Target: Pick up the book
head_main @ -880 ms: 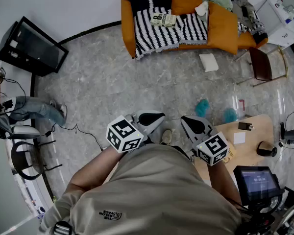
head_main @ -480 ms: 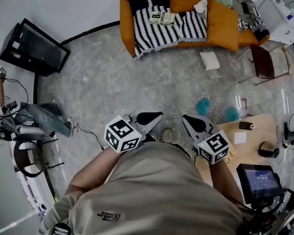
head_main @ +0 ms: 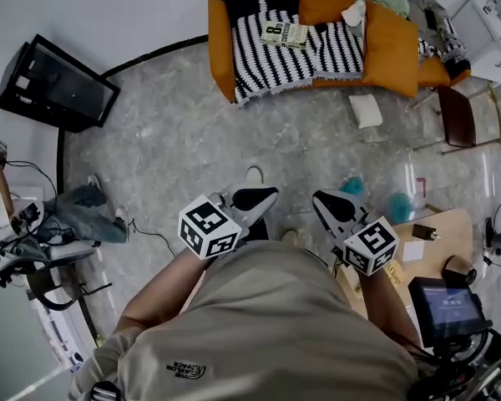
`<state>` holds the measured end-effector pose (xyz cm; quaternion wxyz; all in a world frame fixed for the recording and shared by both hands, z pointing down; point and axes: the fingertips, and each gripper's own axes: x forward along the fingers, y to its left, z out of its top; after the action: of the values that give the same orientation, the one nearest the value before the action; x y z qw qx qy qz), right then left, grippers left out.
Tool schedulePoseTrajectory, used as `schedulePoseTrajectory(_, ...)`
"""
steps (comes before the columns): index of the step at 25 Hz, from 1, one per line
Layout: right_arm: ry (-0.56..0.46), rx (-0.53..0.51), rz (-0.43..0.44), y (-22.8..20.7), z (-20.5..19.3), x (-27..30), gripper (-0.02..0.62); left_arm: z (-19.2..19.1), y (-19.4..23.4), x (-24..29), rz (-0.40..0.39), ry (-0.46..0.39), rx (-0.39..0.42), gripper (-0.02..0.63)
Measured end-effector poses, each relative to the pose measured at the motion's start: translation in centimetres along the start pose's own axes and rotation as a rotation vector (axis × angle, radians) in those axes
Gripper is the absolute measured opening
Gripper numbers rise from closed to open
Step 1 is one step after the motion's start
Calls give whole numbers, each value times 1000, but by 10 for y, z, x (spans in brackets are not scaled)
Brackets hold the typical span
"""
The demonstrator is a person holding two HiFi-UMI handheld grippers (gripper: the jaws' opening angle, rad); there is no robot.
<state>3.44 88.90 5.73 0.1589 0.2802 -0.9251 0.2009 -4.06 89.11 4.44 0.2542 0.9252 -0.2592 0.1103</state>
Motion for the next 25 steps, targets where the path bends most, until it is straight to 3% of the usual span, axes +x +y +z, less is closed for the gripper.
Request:
schedulePoseTrajectory(3, 2, 17, -45, -33, 18, 39, 28, 20, 50, 11, -34, -9, 6, 8)
schedulePoseTrajectory(6, 16, 31, -52, -56, 44, 92, 95, 47, 105, 10, -58, -1, 24, 8)
schedulePoseTrajectory(11, 5, 110, -80, -107, 86, 169, 100, 87, 186, 3, -94, 8, 69, 9)
schedulePoseTrajectory(18, 27, 264, -98, -189, 108, 233, 100, 118, 271, 6, -51, 21, 36, 9)
schedulePoseTrajectory(21, 38, 308, -95, -240, 114, 260, 100, 129, 300, 28, -43, 31, -1, 9)
schedulePoseTrajectory(25, 69, 377, -72, -341, 116, 312, 100, 158, 357, 83, -20, 74, -26, 9)
